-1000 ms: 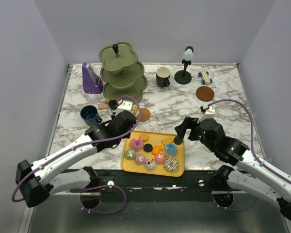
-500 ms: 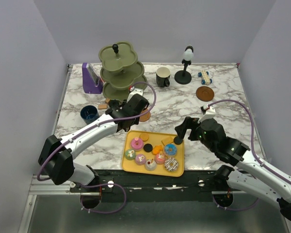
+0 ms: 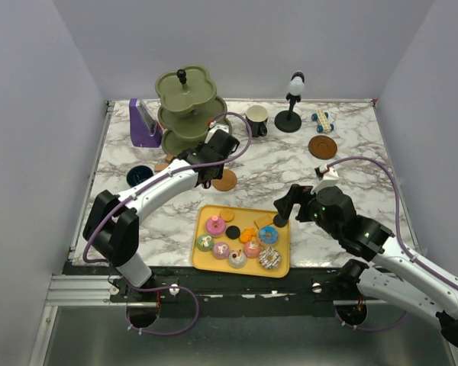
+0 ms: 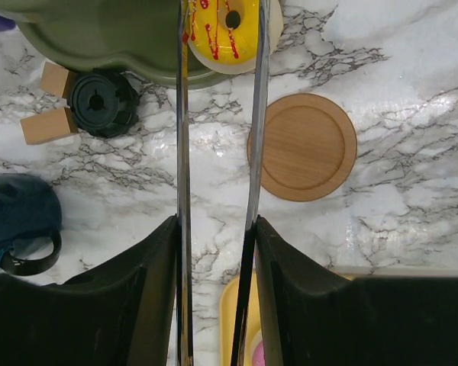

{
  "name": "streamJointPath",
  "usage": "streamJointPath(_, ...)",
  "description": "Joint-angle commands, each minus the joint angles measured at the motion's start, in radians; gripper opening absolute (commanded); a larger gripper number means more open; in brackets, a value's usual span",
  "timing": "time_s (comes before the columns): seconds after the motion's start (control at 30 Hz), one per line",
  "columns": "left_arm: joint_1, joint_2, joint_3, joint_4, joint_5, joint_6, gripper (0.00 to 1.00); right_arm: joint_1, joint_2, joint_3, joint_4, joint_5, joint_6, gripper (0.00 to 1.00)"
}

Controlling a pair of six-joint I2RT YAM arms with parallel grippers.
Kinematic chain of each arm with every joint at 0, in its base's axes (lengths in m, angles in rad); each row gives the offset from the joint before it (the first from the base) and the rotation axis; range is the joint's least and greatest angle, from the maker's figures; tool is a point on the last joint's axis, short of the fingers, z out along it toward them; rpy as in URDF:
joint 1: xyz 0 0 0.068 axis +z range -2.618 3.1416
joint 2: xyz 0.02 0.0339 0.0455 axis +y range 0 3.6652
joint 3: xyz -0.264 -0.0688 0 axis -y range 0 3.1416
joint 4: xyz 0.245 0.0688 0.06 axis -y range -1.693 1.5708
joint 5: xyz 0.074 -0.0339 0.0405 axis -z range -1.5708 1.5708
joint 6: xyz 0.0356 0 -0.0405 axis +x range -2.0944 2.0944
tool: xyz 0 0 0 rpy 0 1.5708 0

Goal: Serve the afternoon tea
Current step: Place the desert on the desert table.

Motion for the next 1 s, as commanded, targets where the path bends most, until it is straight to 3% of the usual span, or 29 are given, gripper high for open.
streamJointPath(0.0,0.025,0.041,0.066,0.019,-0.013,0.037,0.45,0.004,-0.023,0.013,0.008,-0.014,-0.010,1.00)
streamJointPath(0.6,0.080,0.136,0.060,0.075,0.026,0.047,0.46,0.004,-0.013,0.006,0.004,0.002,-0.007,1.00)
streamJointPath(0.97,0.084,0.139,0.065,0.069,0.025,0.047,0.63,0.004,0.004,0.002,0.004,0.018,0.000,1.00)
